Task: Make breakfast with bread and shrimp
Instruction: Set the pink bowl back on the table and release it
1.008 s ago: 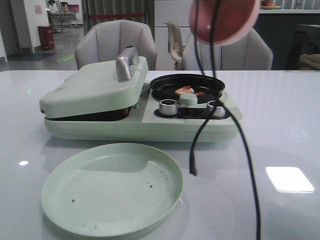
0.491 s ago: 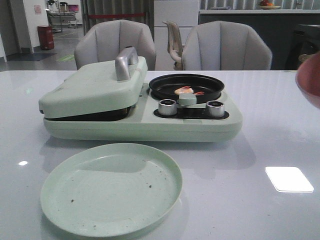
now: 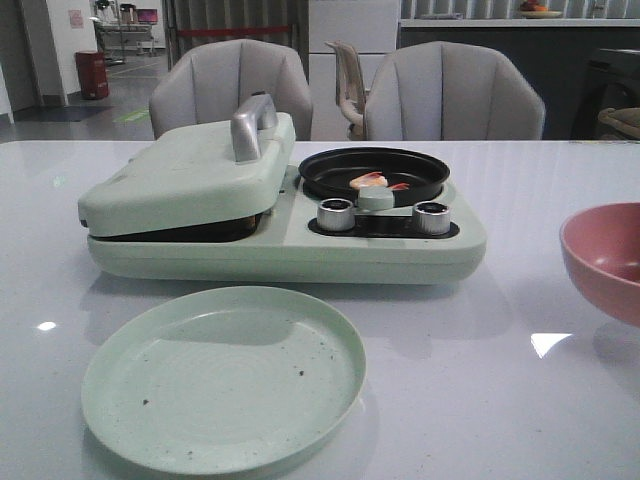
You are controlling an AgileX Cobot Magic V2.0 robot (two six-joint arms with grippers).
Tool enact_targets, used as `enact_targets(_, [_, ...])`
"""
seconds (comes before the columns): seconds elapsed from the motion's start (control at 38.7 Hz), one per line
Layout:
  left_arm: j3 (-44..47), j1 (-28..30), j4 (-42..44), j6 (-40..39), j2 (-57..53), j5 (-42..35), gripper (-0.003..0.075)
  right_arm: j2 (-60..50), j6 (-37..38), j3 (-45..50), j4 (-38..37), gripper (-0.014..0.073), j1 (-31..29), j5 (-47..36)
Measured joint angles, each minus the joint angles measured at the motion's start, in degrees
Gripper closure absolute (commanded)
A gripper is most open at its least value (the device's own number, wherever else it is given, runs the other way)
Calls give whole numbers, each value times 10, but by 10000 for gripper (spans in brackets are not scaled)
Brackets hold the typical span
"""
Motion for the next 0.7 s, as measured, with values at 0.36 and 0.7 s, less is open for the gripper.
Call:
enact_targets(0.36, [0, 0, 0, 0, 0, 0, 619, 37, -9, 0, 8, 224, 0, -23])
enact_targets(0.7, [0, 0, 0, 0, 0, 0, 619, -21, -32, -25, 1, 150, 14, -15])
